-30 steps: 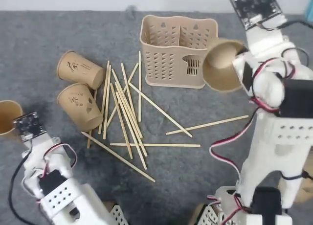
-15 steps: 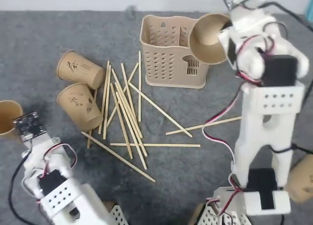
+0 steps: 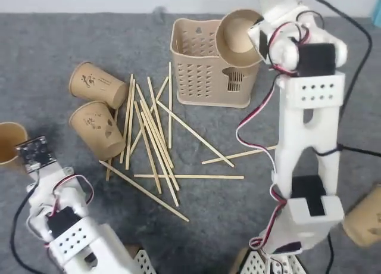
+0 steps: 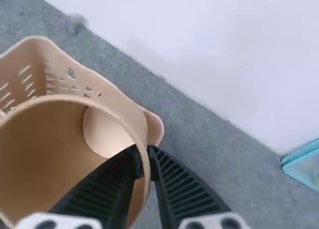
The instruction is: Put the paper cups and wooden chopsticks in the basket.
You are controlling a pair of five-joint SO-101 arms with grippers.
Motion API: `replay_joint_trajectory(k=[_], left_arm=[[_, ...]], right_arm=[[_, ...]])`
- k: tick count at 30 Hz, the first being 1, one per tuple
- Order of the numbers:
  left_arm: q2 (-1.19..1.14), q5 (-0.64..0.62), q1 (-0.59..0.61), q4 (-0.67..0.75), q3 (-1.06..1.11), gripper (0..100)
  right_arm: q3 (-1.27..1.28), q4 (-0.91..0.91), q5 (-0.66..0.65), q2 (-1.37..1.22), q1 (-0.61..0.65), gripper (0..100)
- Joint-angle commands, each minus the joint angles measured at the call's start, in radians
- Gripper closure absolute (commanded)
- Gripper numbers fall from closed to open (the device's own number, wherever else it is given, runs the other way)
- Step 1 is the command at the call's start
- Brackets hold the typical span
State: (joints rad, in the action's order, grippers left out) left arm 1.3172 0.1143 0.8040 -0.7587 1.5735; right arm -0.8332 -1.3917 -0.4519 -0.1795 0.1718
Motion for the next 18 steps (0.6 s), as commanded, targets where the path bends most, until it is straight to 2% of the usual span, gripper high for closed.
replay_joint_trajectory(k=[1, 6, 11, 18], left_arm=[[0.015, 0.040, -0.006, 0.026, -0.004, 98], [0.015, 0.048, -0.006, 0.025, -0.004, 98], [0.015, 0.049, -0.008, 0.025, -0.004, 98], [0.015, 0.049, -0.008, 0.023, -0.004, 98]], right_arm=[[-0.091, 0.010, 0.031, -0.021, 0.008, 99.1], [-0.100, 0.010, 0.041, -0.067, 0.007, 99.0], [-0.100, 0.010, 0.112, -0.108, -0.016, 98.7], [-0.118, 0.018, 0.206, -0.097, -0.025, 80.1]])
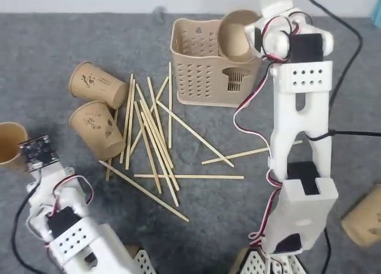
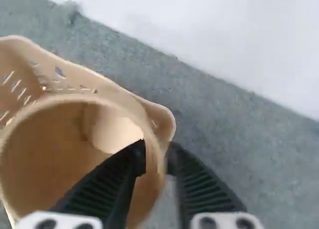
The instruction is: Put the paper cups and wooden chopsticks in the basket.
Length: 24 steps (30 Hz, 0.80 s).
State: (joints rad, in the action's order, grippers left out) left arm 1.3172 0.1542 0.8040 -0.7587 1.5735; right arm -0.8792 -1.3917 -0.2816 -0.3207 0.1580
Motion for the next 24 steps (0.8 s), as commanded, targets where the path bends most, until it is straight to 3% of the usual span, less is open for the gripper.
replay_joint_trajectory(k=[1, 5, 18, 21, 24], left_arm=[[0.015, 0.009, -0.008, 0.023, -0.004, 98], [0.015, 0.009, -0.008, 0.023, -0.004, 98], [0.015, 0.009, -0.008, 0.021, -0.004, 98], [0.015, 0.009, -0.008, 0.021, -0.004, 98], [0.015, 0.009, -0.008, 0.021, -0.004, 98]], right_arm=[[-0.095, 0.013, 0.049, 0.053, -0.012, 79.8], [-0.192, -0.016, 0.126, 0.094, -0.013, 79.7], [-0.411, -0.389, 0.141, 0.223, 0.025, 80.0], [-0.367, -0.410, 0.161, 0.262, 0.021, 80.6], [-0.224, -0.410, 0.212, 0.331, 0.022, 87.8]])
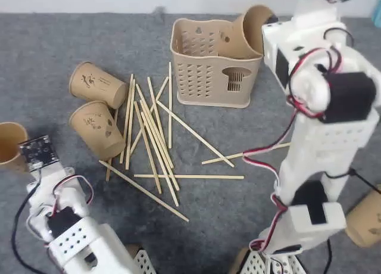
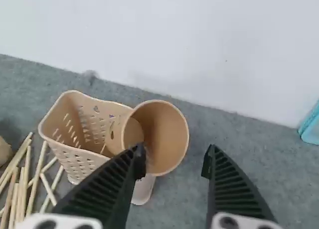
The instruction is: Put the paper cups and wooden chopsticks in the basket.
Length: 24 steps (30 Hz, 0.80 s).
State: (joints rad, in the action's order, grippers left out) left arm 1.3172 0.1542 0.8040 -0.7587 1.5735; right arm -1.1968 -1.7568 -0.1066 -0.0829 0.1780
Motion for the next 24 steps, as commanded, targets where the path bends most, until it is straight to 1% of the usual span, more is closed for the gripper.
replay_joint_trajectory(k=[1, 4, 7, 9, 11, 14, 16, 24], left_arm=[[0.015, 0.009, -0.008, 0.021, -0.004, 98], [0.015, 0.009, -0.008, 0.021, -0.004, 98], [0.015, 0.009, -0.008, 0.021, -0.004, 98], [0.015, 0.009, -0.008, 0.021, -0.004, 98], [0.015, 0.009, -0.008, 0.021, -0.004, 98], [0.015, 0.009, -0.008, 0.021, -0.004, 98], [0.015, 0.009, -0.008, 0.021, -0.004, 98], [0.015, 0.011, -0.008, 0.021, -0.004, 98]], right_arm=[[0.155, -0.044, 0.040, 0.116, 0.007, 91.2], [0.324, -0.036, 0.044, 0.174, 0.035, 99.6], [0.440, -0.035, 0.044, 0.205, 0.041, 98.0], [0.479, -0.015, 0.044, 0.206, 0.021, 98.3], [0.497, 0.030, 0.057, 0.203, -0.021, 96.6], [0.535, 0.107, 0.157, 0.202, -0.085, 88.7], [0.559, 0.150, 0.199, 0.202, -0.094, 84.2], [0.681, 0.354, 0.350, 0.202, -0.091, 82.9]])
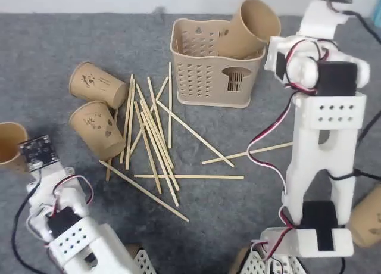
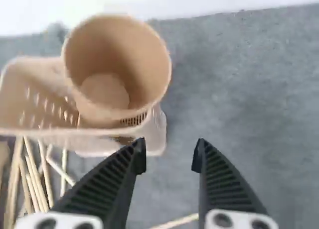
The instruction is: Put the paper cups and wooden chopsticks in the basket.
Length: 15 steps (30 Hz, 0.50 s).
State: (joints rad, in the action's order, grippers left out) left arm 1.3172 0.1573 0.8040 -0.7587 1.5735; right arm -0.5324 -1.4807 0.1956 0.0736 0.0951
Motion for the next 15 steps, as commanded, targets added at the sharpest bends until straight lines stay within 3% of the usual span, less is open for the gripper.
replay_joint_trajectory(k=[1, 15], left_arm=[[0.015, 0.008, -0.008, 0.021, -0.004, 98], [0.015, 0.008, -0.008, 0.021, -0.004, 98]], right_arm=[[0.034, 0.102, 0.057, 0.045, -0.007, 82.9], [0.167, 0.289, 0.078, 0.036, 0.024, 82.9]])
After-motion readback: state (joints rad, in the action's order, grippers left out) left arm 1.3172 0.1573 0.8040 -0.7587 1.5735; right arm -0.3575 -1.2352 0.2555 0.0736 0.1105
